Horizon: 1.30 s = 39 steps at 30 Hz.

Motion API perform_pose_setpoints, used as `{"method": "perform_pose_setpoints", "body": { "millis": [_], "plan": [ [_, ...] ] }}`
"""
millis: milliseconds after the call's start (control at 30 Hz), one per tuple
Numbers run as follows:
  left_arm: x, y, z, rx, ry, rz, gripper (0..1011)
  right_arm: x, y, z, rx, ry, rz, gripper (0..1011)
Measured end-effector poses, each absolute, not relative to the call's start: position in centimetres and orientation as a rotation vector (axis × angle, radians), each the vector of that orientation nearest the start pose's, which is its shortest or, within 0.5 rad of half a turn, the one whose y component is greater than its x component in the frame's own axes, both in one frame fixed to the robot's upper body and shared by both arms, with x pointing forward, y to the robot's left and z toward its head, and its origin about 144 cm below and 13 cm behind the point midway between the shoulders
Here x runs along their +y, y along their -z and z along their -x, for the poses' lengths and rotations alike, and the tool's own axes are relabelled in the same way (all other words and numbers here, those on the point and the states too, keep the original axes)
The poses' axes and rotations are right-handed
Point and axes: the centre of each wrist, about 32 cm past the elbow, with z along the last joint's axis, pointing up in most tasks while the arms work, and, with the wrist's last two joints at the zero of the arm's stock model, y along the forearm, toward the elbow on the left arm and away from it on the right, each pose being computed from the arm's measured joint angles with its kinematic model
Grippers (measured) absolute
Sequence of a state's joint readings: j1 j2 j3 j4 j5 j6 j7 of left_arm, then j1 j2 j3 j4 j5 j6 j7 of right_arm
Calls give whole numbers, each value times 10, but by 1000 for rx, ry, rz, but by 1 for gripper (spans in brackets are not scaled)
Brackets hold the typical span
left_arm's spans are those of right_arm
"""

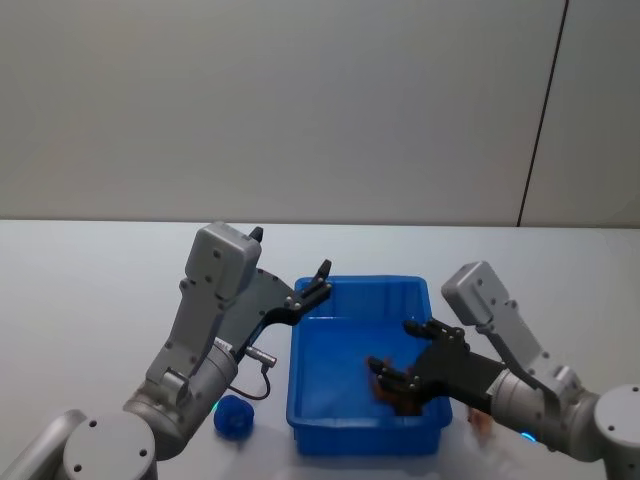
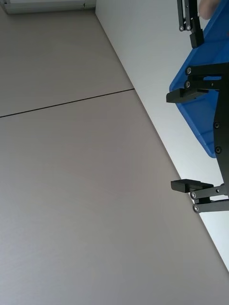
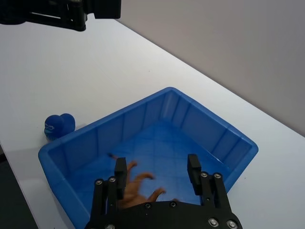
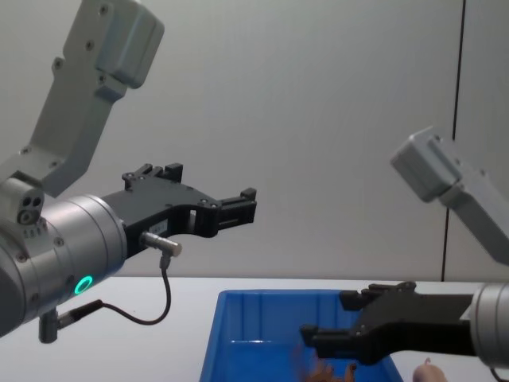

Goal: Pick up the two dolls from the table and place them into the box.

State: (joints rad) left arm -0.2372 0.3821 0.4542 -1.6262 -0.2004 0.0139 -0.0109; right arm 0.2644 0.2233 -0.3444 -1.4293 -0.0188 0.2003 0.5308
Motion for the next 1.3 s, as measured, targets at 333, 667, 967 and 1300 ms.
{"method": "perform_pose_setpoints", "body": {
  "millis": [333,667,967,1300],
  "plan": [
    [198,-1204,-492,-268,-1124,-61,1003,-200,-1169,-517,-96,795,337,1001],
    [198,-1204,-492,-268,-1124,-61,1003,-222,-1170,-505,-120,869,301,1001],
    [198,-1204,-492,-268,-1124,-61,1003,-239,-1169,-497,-98,919,302,1001],
    [198,-1204,-492,-268,-1124,-61,1003,-251,-1160,-490,-29,953,341,1001]
  ]
}}
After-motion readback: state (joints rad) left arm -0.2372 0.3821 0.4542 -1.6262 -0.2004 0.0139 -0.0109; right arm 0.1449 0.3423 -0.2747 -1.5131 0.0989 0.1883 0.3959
